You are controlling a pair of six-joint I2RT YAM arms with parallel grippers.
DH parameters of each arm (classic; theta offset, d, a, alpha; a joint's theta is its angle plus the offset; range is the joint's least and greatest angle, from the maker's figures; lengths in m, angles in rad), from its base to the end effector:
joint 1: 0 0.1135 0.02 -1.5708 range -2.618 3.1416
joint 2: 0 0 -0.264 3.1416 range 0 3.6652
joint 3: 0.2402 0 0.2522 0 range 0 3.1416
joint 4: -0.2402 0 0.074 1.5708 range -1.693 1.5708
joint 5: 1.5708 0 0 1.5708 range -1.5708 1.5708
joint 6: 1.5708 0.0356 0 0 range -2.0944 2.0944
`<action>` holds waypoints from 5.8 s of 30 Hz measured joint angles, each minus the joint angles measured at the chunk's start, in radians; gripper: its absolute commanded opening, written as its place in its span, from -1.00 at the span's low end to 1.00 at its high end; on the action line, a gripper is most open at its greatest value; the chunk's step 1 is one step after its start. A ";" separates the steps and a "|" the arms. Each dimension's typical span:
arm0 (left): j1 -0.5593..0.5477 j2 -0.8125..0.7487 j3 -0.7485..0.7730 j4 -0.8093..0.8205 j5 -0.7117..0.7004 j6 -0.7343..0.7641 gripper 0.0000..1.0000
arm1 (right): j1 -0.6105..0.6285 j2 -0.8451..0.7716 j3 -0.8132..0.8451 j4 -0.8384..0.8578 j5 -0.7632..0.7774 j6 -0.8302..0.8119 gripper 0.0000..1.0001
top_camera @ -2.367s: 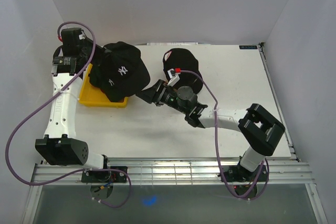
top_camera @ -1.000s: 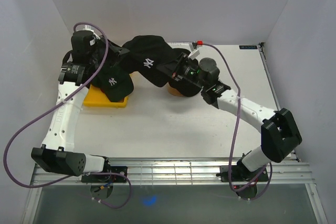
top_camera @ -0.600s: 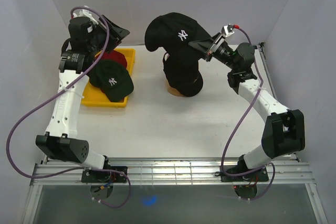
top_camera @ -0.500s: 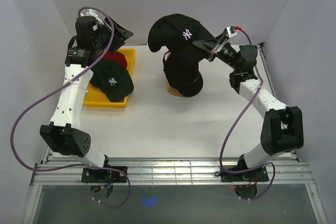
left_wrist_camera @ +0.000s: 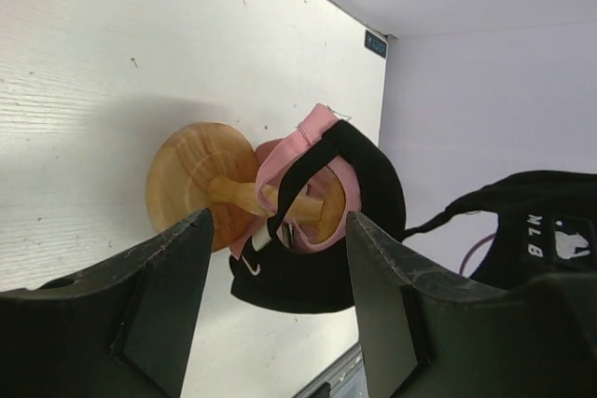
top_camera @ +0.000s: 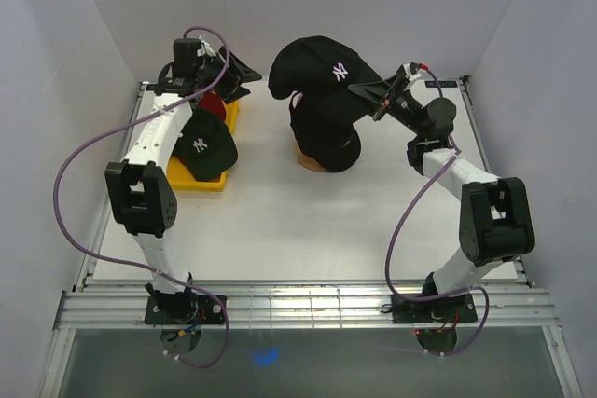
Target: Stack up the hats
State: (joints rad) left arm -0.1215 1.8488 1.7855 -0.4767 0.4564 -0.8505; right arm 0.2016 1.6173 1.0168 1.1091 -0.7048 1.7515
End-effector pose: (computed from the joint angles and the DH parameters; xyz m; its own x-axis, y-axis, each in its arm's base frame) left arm 0.4265 -0.0679 0.3573 -0.7004 -0.5942 -0.3954 -0.0643 0.6043 -0.7941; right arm 0.3448 0.0940 0.3375 -0.7812 0.6052 -0.1534 -0.3423 -0.2097 0.9159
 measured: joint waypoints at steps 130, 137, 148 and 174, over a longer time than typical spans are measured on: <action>-0.136 0.272 0.329 -0.100 0.205 0.137 -0.03 | -0.134 0.080 -0.325 -0.536 -0.218 -0.613 -0.06; -0.140 0.275 0.337 -0.106 0.206 0.149 0.09 | -0.134 0.085 -0.325 -0.532 -0.223 -0.609 -0.21; -0.175 0.340 0.416 -0.155 0.182 0.240 0.03 | -0.134 0.109 -0.290 -0.550 -0.249 -0.634 -0.31; -0.236 0.340 0.448 -0.230 -0.023 0.373 -1.00 | -0.180 0.204 -0.241 -0.592 -0.291 -0.661 -0.85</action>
State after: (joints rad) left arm -0.3576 2.1887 2.2337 -0.7071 0.4339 -0.4774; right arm 0.0216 1.8217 0.7757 0.5175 -0.9955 1.0901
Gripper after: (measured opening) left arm 0.012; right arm 0.295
